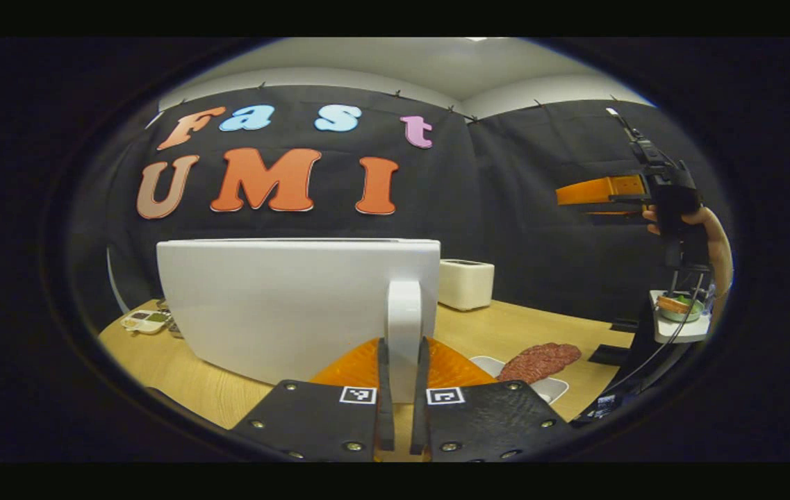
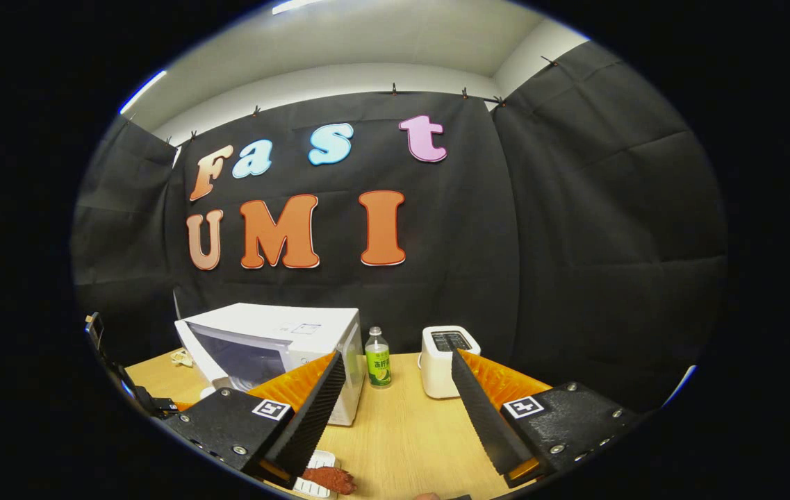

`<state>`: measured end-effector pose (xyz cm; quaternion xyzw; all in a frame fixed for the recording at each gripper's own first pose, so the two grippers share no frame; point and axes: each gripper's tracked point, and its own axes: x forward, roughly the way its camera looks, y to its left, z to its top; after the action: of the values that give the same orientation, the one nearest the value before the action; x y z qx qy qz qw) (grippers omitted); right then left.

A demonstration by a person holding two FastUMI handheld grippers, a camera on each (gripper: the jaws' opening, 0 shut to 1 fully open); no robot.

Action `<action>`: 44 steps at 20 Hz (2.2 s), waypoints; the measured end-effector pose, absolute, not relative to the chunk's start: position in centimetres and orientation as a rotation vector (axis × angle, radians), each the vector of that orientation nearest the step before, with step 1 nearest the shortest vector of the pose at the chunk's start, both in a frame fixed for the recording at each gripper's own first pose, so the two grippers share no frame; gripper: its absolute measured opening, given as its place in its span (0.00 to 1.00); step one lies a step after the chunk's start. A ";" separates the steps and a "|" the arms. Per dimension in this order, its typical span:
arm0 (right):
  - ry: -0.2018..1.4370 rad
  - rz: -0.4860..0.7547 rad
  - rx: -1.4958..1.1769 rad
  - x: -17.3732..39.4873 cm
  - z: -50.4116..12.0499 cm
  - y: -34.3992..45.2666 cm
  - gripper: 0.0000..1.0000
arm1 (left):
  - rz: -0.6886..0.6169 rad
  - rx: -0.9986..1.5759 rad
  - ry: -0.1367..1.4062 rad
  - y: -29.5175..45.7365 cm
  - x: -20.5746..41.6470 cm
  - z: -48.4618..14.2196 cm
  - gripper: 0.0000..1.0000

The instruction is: Open the microwave oven with the left hand, put the food in, and close the microwave oven.

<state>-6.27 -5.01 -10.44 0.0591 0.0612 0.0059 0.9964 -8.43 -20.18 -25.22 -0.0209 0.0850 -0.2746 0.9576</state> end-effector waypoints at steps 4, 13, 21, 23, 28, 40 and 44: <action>0.130 0.035 0.124 -6.4 -10.8 -3.2 0.95 | -0.555 -0.035 0.183 -17.7 -10.9 -24.8 0.11; 0.140 0.105 0.134 -6.4 -10.9 2.1 0.95 | -0.490 -0.053 0.218 -10.5 -15.4 -24.1 0.04; 0.148 0.177 0.129 -7.0 -11.2 7.4 0.95 | -0.335 -0.077 0.220 -2.0 -18.4 -23.7 0.03; 0.155 0.194 0.123 -7.5 -11.7 8.5 0.93 | -0.263 -0.083 0.225 0.9 -19.0 -23.5 0.03; 0.175 0.209 0.096 -8.1 -12.8 10.0 0.96 | -0.065 -0.013 0.209 8.7 -21.1 -22.1 0.07; 0.205 0.120 0.135 -8.6 -17.2 7.5 0.95 | 0.165 -0.050 0.145 20.1 -21.5 -16.8 0.29; 0.231 0.049 0.191 -8.6 -20.1 5.1 0.96 | 0.172 -0.079 0.133 21.1 -20.1 -15.9 0.46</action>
<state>-8.58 5.11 -20.06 0.0951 0.1149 0.0246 0.9885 -20.06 21.14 -15.90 -0.0393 0.0664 0.0858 0.9933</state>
